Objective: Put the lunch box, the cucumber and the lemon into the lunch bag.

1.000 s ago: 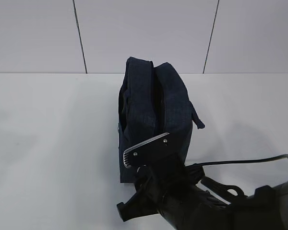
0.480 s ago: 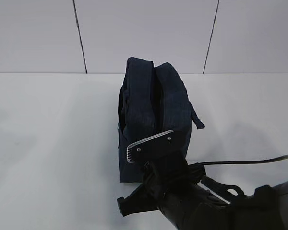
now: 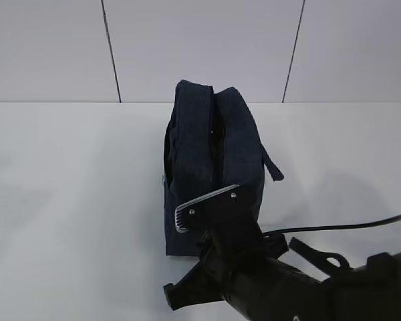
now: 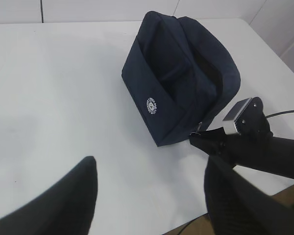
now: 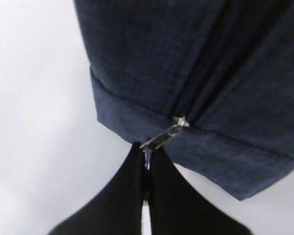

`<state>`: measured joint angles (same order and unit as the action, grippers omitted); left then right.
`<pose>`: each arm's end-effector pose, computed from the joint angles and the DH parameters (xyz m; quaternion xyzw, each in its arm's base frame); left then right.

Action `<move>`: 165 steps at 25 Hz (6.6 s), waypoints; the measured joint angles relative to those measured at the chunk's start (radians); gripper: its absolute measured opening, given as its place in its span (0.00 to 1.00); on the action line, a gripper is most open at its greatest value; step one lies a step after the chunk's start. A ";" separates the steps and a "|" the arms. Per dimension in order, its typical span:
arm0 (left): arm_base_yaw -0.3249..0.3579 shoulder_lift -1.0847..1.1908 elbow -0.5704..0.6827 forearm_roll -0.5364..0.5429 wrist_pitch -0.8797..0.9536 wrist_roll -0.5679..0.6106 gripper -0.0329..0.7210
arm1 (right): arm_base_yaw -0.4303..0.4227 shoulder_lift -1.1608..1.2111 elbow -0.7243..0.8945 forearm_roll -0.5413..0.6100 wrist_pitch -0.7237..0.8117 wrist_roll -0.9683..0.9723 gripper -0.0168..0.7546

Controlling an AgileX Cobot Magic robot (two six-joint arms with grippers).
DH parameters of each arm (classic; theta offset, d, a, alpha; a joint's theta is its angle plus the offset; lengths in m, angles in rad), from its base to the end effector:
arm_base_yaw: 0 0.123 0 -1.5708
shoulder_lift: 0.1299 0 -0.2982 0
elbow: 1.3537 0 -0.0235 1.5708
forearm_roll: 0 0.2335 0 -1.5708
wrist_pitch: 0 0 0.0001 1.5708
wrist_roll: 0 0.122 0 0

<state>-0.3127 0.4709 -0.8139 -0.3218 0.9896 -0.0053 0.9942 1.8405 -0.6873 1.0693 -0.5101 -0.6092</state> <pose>0.0449 -0.0484 0.3502 0.1203 0.8552 -0.2334 0.4468 0.2215 0.2449 0.1253 -0.1860 0.8891 0.0787 0.4107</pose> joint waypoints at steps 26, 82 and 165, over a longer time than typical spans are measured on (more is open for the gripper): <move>0.000 0.000 0.000 0.000 0.002 0.000 0.68 | 0.000 -0.351 -0.038 0.576 0.039 -0.936 0.05; 0.000 0.021 0.000 -0.033 -0.007 0.000 0.68 | -0.003 -0.251 -0.234 0.773 0.385 -1.348 0.05; 0.000 0.021 0.000 -0.035 -0.004 0.000 0.62 | -0.004 -0.208 -0.224 -0.891 0.549 0.009 0.05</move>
<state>-0.3127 0.4924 -0.8139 -0.3563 0.9859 -0.0053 0.9902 1.6326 -0.9111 0.1779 0.0386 -0.5998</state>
